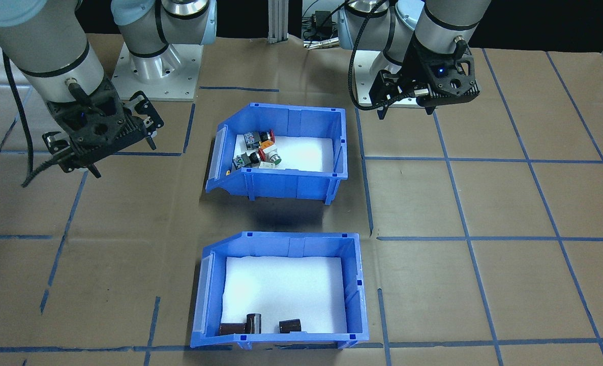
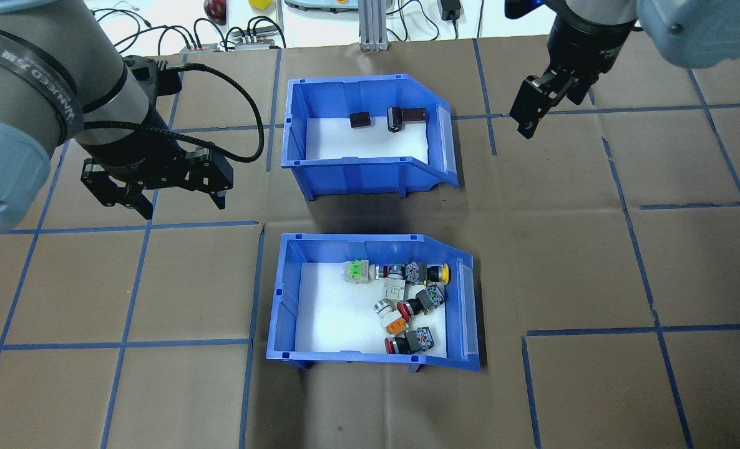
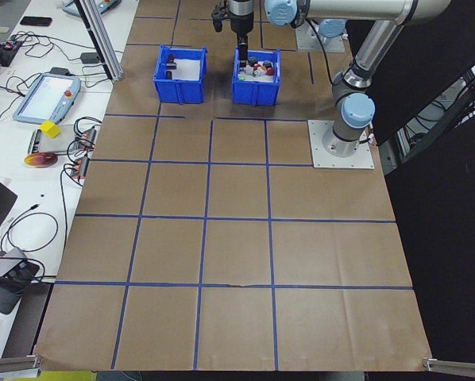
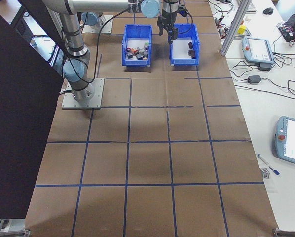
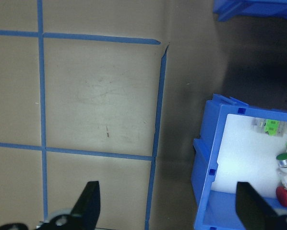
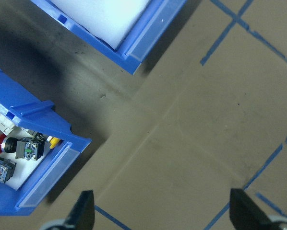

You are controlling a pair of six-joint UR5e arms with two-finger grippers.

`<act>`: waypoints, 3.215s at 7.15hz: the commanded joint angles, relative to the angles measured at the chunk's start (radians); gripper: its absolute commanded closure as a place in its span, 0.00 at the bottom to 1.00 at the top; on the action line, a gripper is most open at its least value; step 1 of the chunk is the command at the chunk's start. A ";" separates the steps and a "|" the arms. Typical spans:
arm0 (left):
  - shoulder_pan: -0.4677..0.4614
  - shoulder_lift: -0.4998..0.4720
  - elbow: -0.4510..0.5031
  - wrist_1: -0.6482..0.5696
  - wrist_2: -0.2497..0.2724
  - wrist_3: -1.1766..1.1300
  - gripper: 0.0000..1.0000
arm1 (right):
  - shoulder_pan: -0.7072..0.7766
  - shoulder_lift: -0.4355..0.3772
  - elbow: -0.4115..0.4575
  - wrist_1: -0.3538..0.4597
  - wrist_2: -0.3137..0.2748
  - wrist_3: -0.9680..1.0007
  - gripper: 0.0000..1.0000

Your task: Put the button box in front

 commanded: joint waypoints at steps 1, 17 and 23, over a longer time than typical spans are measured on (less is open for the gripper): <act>-0.035 0.009 -0.067 0.015 -0.041 -0.370 0.01 | 0.103 0.118 -0.121 -0.002 -0.004 -0.198 0.00; -0.434 -0.049 -0.592 0.738 -0.146 -1.624 0.10 | 0.398 0.504 -0.207 -0.265 -0.001 -0.498 0.28; -0.439 -0.047 -0.596 0.753 -0.350 -1.728 1.00 | 0.375 0.453 -0.245 -0.268 -0.052 -0.502 0.93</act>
